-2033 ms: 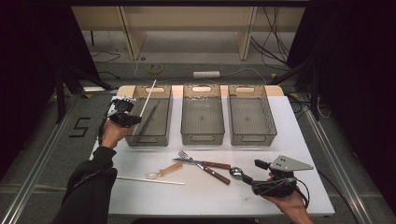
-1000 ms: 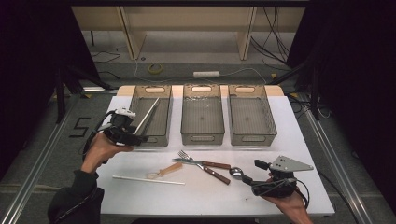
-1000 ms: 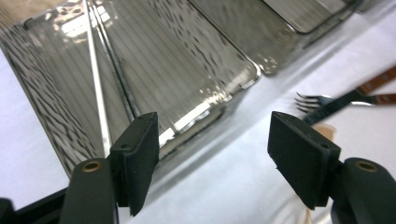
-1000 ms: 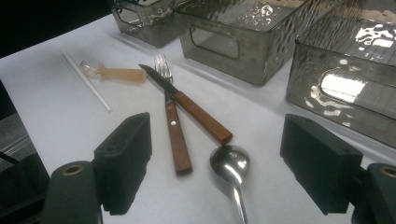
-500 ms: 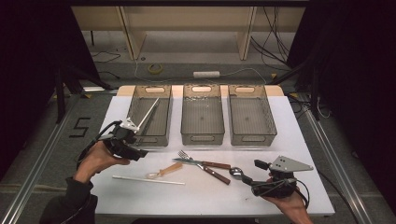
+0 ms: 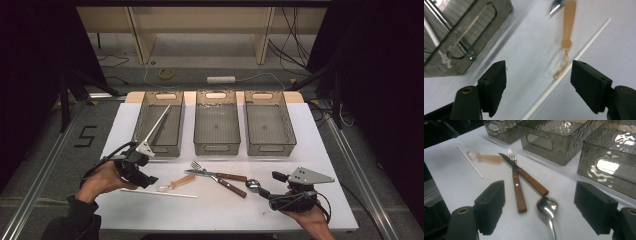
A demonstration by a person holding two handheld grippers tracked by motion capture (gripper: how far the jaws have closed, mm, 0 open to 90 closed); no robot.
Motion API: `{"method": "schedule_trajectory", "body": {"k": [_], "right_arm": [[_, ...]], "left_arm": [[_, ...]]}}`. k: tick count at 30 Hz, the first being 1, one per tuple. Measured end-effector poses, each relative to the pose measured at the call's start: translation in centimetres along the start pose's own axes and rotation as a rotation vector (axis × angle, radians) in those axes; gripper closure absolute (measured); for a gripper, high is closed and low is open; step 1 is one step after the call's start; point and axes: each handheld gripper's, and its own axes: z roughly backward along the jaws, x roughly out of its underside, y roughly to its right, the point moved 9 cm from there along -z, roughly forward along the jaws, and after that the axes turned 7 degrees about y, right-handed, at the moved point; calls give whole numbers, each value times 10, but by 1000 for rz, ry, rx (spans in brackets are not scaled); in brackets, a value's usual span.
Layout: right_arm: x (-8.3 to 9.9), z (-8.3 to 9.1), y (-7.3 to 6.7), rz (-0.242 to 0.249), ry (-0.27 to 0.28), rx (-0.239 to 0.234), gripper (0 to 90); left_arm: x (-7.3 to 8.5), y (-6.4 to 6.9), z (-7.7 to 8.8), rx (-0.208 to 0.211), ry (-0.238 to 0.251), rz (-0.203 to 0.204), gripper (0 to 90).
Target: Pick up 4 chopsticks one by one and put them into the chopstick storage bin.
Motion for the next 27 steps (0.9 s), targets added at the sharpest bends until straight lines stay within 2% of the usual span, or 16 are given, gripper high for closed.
{"method": "schedule_trajectory", "body": {"k": [5, 7, 12, 13, 15, 18, 19, 23, 26, 27], "right_arm": [[0, 0, 0, 0, -2, 0, 260], [0, 0, 0, 3, -3, -2, 260], [0, 0, 0, 1, -6, -2, 260], [0, 0, 0, 2, -5, -3, 260], [0, 0, -1, 2, -5, -5, 259], [1, -1, 0, 3, -7, -5, 259], [1, -1, -1, 4, -8, -5, 260], [0, -1, -1, 4, -6, -5, 260], [1, -1, -1, 4, -9, -7, 260], [0, -1, -1, 4, -8, -7, 260]], "left_arm": [[8, 5, 0, 22, -34, -32, 304], [14, 9, -2, 44, -67, -57, 313], [24, 11, -8, 66, -94, -58, 354], [26, 11, -8, 70, -113, -73, 358], [29, 11, -9, 66, -118, -77, 376], [32, 12, -10, 68, -131, -92, 421], [35, 12, -11, 69, -145, -114, 439], [40, 15, -16, 82, -175, -156, 510], [42, 14, -20, 88, -187, -164, 557], [45, 13, -23, 89, -205, -174, 572]]}}
